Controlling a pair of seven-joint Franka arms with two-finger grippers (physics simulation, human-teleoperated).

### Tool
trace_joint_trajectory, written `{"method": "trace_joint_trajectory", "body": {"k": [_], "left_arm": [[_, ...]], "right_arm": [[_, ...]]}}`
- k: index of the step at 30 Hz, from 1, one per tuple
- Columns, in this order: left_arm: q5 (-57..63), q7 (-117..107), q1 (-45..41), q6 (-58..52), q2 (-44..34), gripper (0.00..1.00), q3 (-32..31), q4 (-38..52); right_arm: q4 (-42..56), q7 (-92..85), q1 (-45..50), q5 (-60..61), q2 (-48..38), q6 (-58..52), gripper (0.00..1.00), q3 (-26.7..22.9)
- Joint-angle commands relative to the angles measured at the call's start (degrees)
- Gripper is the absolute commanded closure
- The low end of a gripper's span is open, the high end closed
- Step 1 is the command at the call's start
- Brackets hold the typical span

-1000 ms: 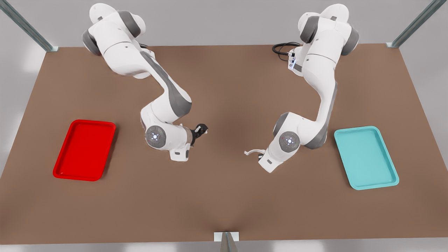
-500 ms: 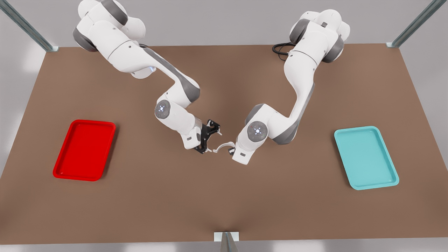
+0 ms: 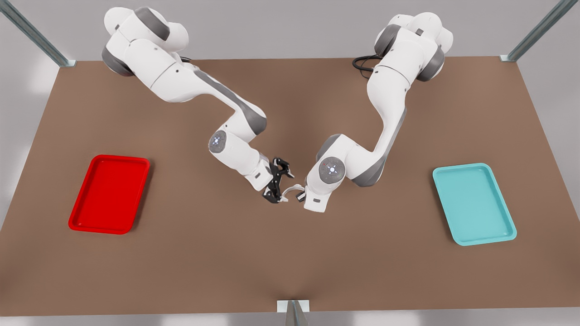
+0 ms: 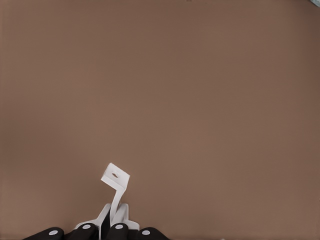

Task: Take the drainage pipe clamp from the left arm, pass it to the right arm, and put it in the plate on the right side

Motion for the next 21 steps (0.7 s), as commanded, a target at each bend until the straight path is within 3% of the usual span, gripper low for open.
{"method": "trace_joint_trajectory", "body": {"k": [1,21], "left_arm": [[-0.13,-1.75,0.00,0.02,-0.13,0.79,-0.01,0.03],[-0.13,-2.02,0.00,0.28,-0.22,0.79,0.08,0.11]], "right_arm": [[0.60,-25.87,-0.04,0.01,1.32,2.57,0.00,-0.04],[0.42,-29.30,0.40,0.01,4.57,2.57,0.00,-0.04]]}}
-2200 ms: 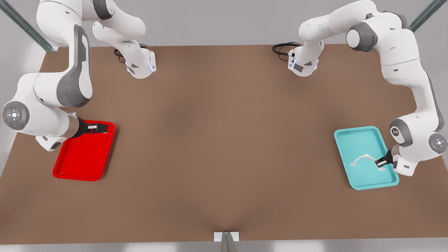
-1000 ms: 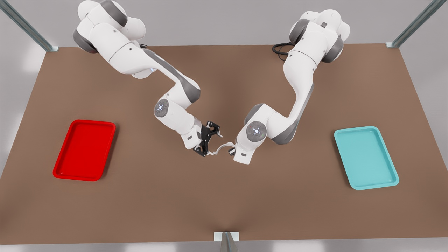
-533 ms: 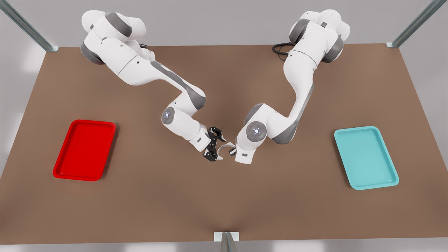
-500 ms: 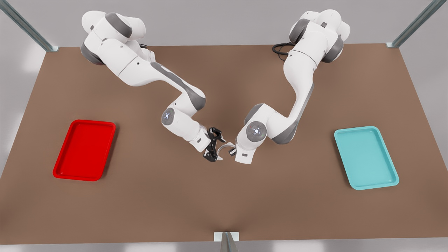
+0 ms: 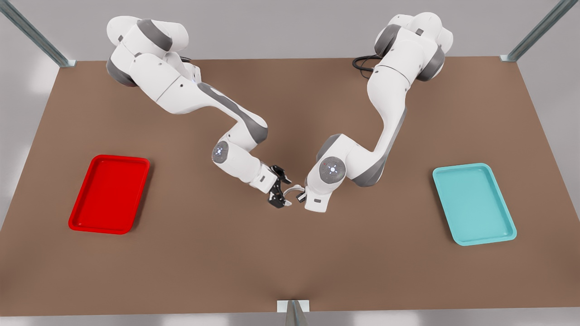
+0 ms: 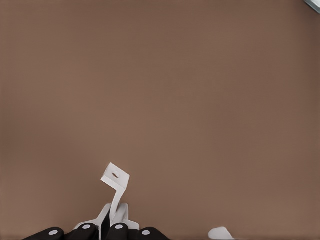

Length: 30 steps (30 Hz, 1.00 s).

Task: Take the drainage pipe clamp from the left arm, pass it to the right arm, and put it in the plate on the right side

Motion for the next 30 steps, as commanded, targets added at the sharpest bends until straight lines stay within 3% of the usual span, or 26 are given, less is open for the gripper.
{"method": "trace_joint_trajectory", "body": {"k": [1,11,12,15,16,17,18,28,30], "left_arm": [[-0.06,-0.67,0.00,0.00,-0.13,0.79,-0.01,0.03],[-0.23,-0.76,0.09,-0.26,-0.39,0.79,0.08,0.12],[-0.23,-0.76,0.09,-0.26,-0.39,0.79,0.08,0.12],[-0.23,-0.76,0.09,-0.26,-0.39,0.79,-0.01,0.12],[-0.23,-0.76,0.00,-0.26,-0.39,0.79,-0.01,0.12],[-0.32,-0.58,0.09,-0.26,-0.39,0.75,-0.01,0.12],[-1.11,-0.76,0.09,0.18,-0.39,0.00,-0.01,0.12],[-12.54,-2.34,2.28,-2.46,-1.09,0.00,0.17,3.02],[-12.19,-1.38,11.77,-20.99,-2.67,0.00,0.16,12.41]], "right_arm": [[0.17,-9.97,0.41,0.01,0.39,0.07,0.00,0.03],[3.25,-9.97,2.08,-0.60,5.31,1.04,0.01,-0.41],[3.60,-9.97,2.17,-0.60,5.40,0.95,0.06,-0.41],[3.95,-9.97,2.52,-0.52,5.40,0.95,0.78,-0.41],[3.95,-9.88,2.43,-0.52,5.31,0.95,0.79,-0.41],[3.95,-9.70,2.43,-0.52,5.31,0.95,0.79,-0.41],[4.04,-9.70,2.35,-0.52,5.31,0.86,0.79,-0.41],[3.78,-9.00,1.99,0.71,5.31,0.77,0.79,-2.26],[3.08,-7.59,-0.20,1.15,4.00,-3.44,0.79,-5.07]]}}
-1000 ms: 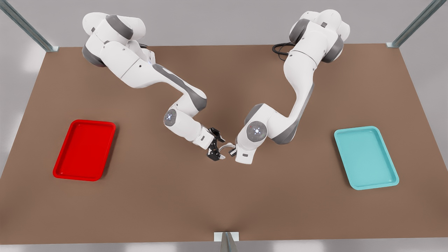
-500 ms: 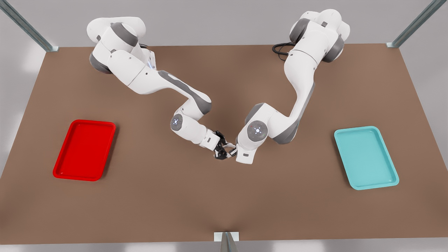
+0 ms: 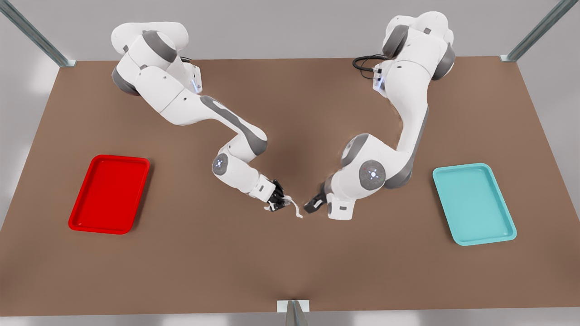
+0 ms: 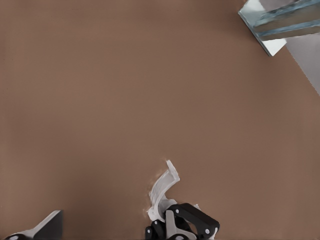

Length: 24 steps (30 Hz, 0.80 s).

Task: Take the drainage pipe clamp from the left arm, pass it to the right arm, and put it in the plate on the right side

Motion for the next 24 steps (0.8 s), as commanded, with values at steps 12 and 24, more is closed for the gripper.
{"method": "trace_joint_trajectory", "body": {"k": [12,24], "left_arm": [[14.34,56.45,19.71,-29.13,-21.79,0.00,-4.74,-14.21],[15.13,56.80,19.71,-29.21,-21.79,0.00,-4.66,-13.86]], "right_arm": [[0.13,-0.73,-18.26,-14.41,-17.20,-41.13,0.79,-26.24],[-18.94,-1.17,-27.13,-17.40,-25.99,-36.91,0.79,-28.80]]}}
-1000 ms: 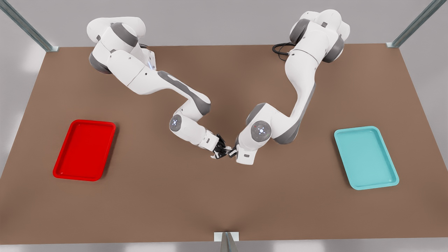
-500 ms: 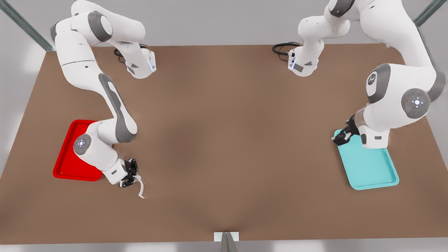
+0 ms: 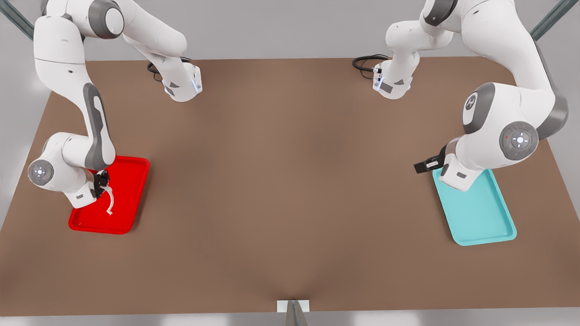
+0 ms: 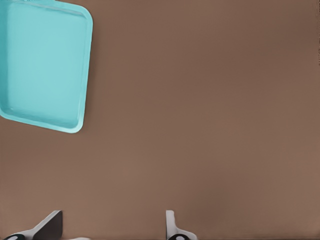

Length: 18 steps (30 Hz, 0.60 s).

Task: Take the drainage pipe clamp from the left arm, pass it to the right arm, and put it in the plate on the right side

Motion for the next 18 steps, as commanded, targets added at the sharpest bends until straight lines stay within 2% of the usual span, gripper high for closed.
{"method": "trace_joint_trajectory", "body": {"k": [1,9,12,13,14,15,16,18], "left_arm": [[0.10,16.86,-0.03,-0.68,-0.02,0.00,-0.03,0.03],[0.19,16.95,0.06,-0.68,-0.10,0.00,0.06,0.03],[0.63,16.95,-0.03,-0.68,-0.10,0.00,-0.03,0.11],[0.63,16.95,-0.03,-0.68,-0.10,0.00,-0.03,0.11],[0.63,16.95,-0.03,-0.68,-0.10,0.00,-0.03,0.11],[0.63,16.95,-0.03,-0.68,-0.10,0.00,-0.03,0.11],[0.63,16.95,-0.03,-0.68,-0.10,0.00,-0.03,0.11],[0.63,16.95,0.05,-0.68,-0.10,0.00,-0.12,0.11]], "right_arm": [[-1.13,-0.22,-0.68,0.15,-0.23,1.70,0.01,0.04],[0.62,0.13,-0.77,0.15,0.56,1.88,0.00,0.39],[10.01,8.11,3.09,5.59,2.49,-1.10,0.00,0.65],[17.39,28.79,5.73,6.22,1.97,-12.68,0.00,0.65],[18.37,55.15,8.97,5.69,-1.54,-23.05,0.00,0.56],[23.73,66.75,11.09,4.98,-4.45,-33.52,0.00,0.65],[25.06,67.63,11.10,4.98,-7.08,-39.26,0.00,0.48],[22.60,68.68,10.92,7.17,-12.45,-39.08,0.00,0.56]]}}
